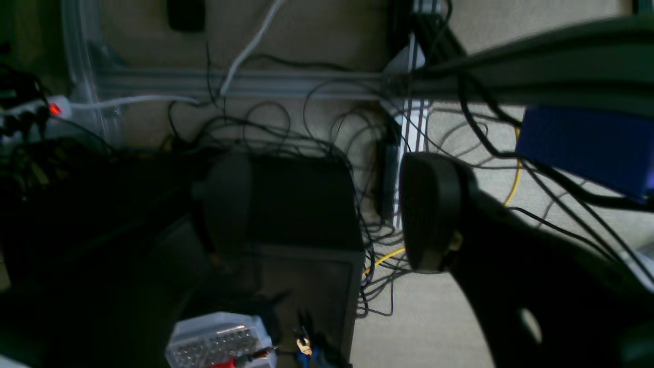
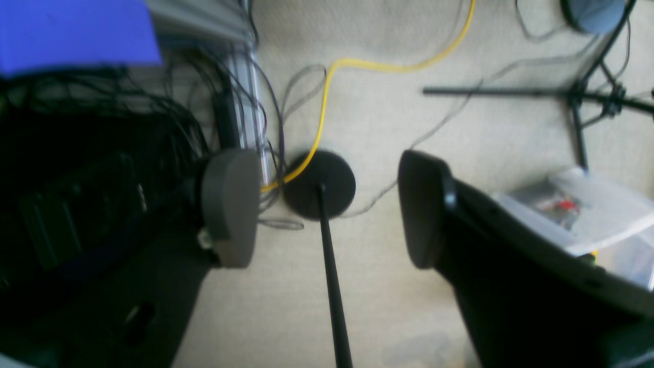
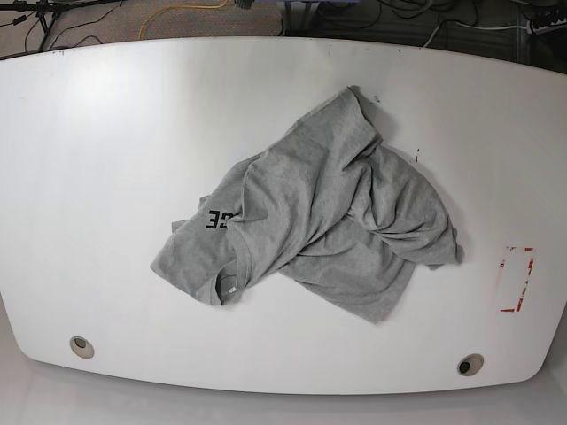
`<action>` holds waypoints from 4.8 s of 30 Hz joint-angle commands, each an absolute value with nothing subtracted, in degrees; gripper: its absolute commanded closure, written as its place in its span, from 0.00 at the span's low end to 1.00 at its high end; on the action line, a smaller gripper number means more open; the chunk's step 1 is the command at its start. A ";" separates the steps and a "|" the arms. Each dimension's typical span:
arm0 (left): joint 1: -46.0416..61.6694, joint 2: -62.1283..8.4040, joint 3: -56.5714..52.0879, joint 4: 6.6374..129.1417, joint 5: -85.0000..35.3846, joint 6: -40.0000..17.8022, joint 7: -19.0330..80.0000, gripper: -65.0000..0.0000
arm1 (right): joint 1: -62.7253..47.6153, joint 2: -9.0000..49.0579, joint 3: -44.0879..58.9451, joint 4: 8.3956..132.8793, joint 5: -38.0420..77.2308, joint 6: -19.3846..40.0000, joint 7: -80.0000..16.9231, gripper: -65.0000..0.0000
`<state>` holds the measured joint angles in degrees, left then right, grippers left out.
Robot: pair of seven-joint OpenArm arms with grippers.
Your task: Fold the T-shirt properly
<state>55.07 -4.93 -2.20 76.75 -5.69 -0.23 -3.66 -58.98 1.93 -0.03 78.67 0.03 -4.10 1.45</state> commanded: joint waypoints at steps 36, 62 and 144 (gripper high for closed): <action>70.08 -6.76 -6.62 105.47 -7.89 -0.40 -3.52 0.36 | -69.67 2.02 -0.11 103.62 0.62 -3.80 0.55 0.38; 64.61 -6.21 -11.10 107.96 -10.47 -0.19 -2.91 0.33 | -67.59 3.67 -0.20 107.69 0.23 -4.32 3.18 0.37; 37.75 -4.10 -12.41 111.29 -10.31 -0.26 1.01 0.33 | -31.67 3.94 7.73 112.39 0.11 -3.09 -12.85 0.38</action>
<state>37.91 -4.01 -12.12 110.93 -10.37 -0.03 2.46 -32.67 3.90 7.55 111.28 0.25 -2.98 -14.28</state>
